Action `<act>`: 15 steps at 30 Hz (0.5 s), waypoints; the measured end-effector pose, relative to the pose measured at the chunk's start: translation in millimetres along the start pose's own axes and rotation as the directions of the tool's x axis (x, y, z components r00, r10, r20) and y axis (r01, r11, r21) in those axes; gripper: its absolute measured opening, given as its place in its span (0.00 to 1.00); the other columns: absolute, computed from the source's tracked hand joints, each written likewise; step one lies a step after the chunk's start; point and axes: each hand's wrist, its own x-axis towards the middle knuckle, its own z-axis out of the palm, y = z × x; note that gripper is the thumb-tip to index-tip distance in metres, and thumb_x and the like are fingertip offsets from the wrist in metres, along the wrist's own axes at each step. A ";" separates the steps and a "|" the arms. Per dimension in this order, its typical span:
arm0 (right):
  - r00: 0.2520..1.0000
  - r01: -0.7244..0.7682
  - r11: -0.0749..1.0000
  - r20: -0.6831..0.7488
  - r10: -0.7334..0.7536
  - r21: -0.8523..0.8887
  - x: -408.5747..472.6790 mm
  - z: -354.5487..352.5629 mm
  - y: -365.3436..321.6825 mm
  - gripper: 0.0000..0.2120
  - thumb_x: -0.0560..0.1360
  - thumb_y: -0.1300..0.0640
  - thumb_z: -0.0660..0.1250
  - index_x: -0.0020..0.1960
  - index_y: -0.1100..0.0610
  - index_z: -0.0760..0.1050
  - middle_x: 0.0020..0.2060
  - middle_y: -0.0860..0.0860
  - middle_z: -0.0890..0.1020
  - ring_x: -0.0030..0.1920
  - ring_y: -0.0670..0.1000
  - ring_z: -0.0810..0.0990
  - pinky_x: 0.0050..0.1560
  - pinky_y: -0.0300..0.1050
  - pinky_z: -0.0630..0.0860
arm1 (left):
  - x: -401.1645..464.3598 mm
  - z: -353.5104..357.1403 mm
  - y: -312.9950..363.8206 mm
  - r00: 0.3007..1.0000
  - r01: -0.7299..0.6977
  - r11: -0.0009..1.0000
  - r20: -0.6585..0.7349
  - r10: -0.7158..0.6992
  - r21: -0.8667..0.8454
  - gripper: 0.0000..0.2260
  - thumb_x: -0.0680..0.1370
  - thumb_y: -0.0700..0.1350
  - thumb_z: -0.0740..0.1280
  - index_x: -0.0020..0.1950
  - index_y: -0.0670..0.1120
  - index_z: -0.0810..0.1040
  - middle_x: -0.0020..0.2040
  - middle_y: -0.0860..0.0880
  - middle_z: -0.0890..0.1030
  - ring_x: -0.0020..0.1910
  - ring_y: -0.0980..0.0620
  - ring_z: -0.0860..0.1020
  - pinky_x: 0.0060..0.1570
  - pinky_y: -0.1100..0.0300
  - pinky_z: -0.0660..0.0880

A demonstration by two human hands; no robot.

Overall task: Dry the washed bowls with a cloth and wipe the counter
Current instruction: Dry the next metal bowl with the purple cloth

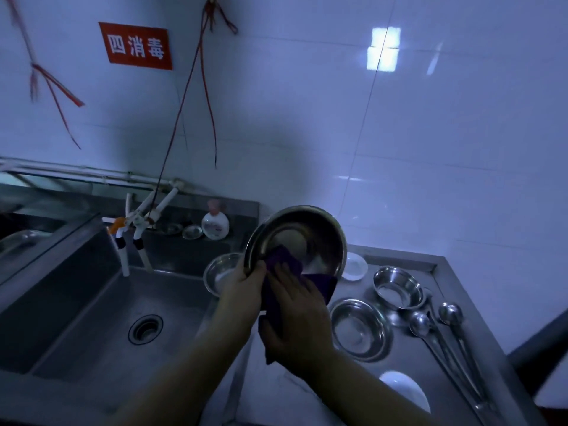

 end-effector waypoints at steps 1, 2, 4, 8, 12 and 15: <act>1.000 -0.001 1.000 -0.013 0.001 0.013 0.8 1.5 -6.2 0.34 0.65 0.48 0.65 0.70 0.56 0.68 0.66 0.55 0.75 0.67 0.52 0.71 0.65 0.48 0.69 | 1.3 -0.4 2.4 1.000 0.014 1.000 0.009 -0.015 0.006 0.09 0.80 0.43 0.60 0.50 0.52 0.80 0.44 0.49 0.85 0.45 0.50 0.83 0.44 0.56 0.79; 1.000 0.008 1.000 -0.026 -0.008 0.006 2.0 2.2 -8.3 0.35 0.66 0.48 0.65 0.71 0.57 0.66 0.66 0.55 0.75 0.67 0.51 0.71 0.64 0.47 0.68 | 2.1 -0.8 5.3 1.000 0.021 0.999 0.019 -0.022 0.025 0.09 0.80 0.44 0.60 0.51 0.51 0.80 0.46 0.47 0.84 0.47 0.49 0.82 0.48 0.53 0.78; 0.995 0.085 0.994 -0.041 -0.088 -0.063 3.4 2.1 -1.9 0.33 0.67 0.49 0.65 0.70 0.58 0.67 0.64 0.56 0.76 0.64 0.53 0.75 0.60 0.49 0.73 | 3.5 -3.9 9.5 0.999 0.011 0.997 0.045 -0.014 0.074 0.09 0.80 0.44 0.59 0.50 0.50 0.80 0.47 0.46 0.84 0.49 0.46 0.82 0.52 0.49 0.77; 0.902 0.418 0.869 0.011 -0.431 -0.265 -0.7 -6.2 41.8 0.17 0.74 0.51 0.66 0.59 0.59 0.79 0.57 0.57 0.82 0.57 0.55 0.80 0.51 0.51 0.78 | 8.0 -13.3 23.3 0.989 -0.070 0.967 0.144 0.035 0.244 0.14 0.77 0.38 0.61 0.38 0.53 0.80 0.35 0.48 0.83 0.37 0.47 0.82 0.35 0.54 0.79; 0.751 0.648 0.685 0.127 -0.649 -0.333 2.2 -34.5 84.5 0.10 0.73 0.58 0.69 0.53 0.57 0.83 0.53 0.55 0.84 0.53 0.55 0.82 0.51 0.51 0.78 | 18.4 -17.5 46.5 0.954 -0.179 0.806 0.299 0.003 0.564 0.05 0.68 0.38 0.63 0.38 0.46 0.77 0.34 0.46 0.81 0.38 0.44 0.80 0.39 0.51 0.77; 0.727 0.672 0.640 0.170 -0.665 -0.373 9.7 -49.2 94.3 0.09 0.73 0.60 0.67 0.52 0.56 0.83 0.53 0.55 0.84 0.53 0.55 0.82 0.53 0.52 0.77 | 22.1 -14.1 65.5 0.936 -0.227 0.718 0.351 -0.026 0.658 0.08 0.66 0.42 0.63 0.41 0.42 0.79 0.38 0.44 0.82 0.41 0.44 0.80 0.41 0.54 0.76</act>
